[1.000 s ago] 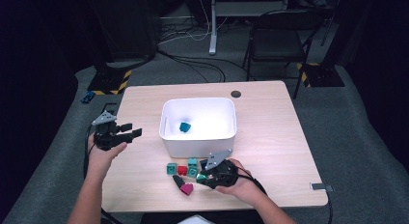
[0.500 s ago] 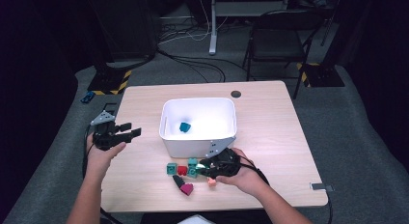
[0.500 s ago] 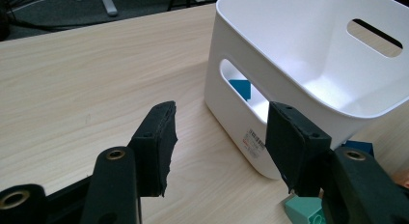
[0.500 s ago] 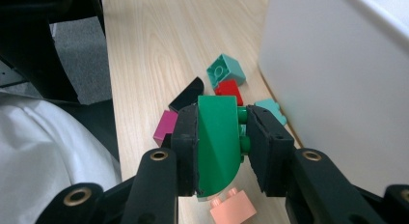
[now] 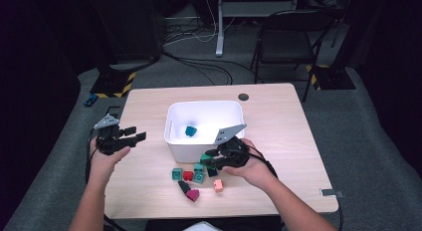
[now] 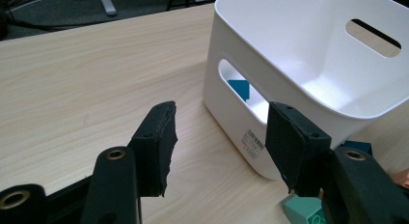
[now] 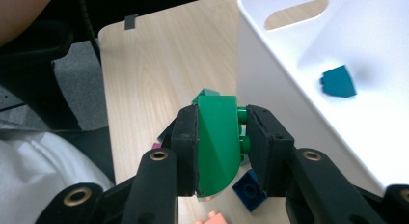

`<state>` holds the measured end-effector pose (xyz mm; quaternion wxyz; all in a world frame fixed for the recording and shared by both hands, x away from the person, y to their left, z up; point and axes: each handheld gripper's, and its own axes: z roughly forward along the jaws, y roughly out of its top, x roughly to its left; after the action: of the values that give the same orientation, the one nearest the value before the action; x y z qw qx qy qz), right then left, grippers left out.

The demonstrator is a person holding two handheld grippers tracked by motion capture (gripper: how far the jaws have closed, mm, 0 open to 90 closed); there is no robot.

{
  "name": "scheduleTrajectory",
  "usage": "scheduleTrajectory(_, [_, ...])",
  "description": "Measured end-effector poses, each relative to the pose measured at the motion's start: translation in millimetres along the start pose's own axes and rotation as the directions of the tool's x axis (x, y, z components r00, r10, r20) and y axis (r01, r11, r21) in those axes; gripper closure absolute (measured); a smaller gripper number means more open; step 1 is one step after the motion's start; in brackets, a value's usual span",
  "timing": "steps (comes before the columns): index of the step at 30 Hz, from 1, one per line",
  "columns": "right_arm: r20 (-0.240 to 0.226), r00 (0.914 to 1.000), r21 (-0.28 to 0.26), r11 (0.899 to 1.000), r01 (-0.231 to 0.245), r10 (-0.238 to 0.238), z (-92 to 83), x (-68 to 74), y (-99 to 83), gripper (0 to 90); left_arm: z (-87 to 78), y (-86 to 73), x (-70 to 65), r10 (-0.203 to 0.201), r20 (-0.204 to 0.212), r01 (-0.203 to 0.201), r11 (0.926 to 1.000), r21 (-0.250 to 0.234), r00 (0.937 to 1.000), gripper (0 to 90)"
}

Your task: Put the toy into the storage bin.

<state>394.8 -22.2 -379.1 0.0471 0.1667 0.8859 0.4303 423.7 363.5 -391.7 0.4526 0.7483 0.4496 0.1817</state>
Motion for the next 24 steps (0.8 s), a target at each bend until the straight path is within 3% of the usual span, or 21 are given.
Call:
scheduleTrajectory(12, [0.019,0.9998,-0.030,1.000,0.006,-0.006,-6.4,-12.8,31.6,66.0,1.2,0.5,-1.4,0.009,0.003,-0.009,1.0000,0.002,1.0000,44.2])
scheduleTrajectory(24, [0.033,0.9994,-0.047,0.999,0.008,-0.007,-2.2,-26.6,60.5,66.0,1.7,0.6,-0.8,0.006,0.007,-0.006,1.0000,0.007,1.0000,44.2])
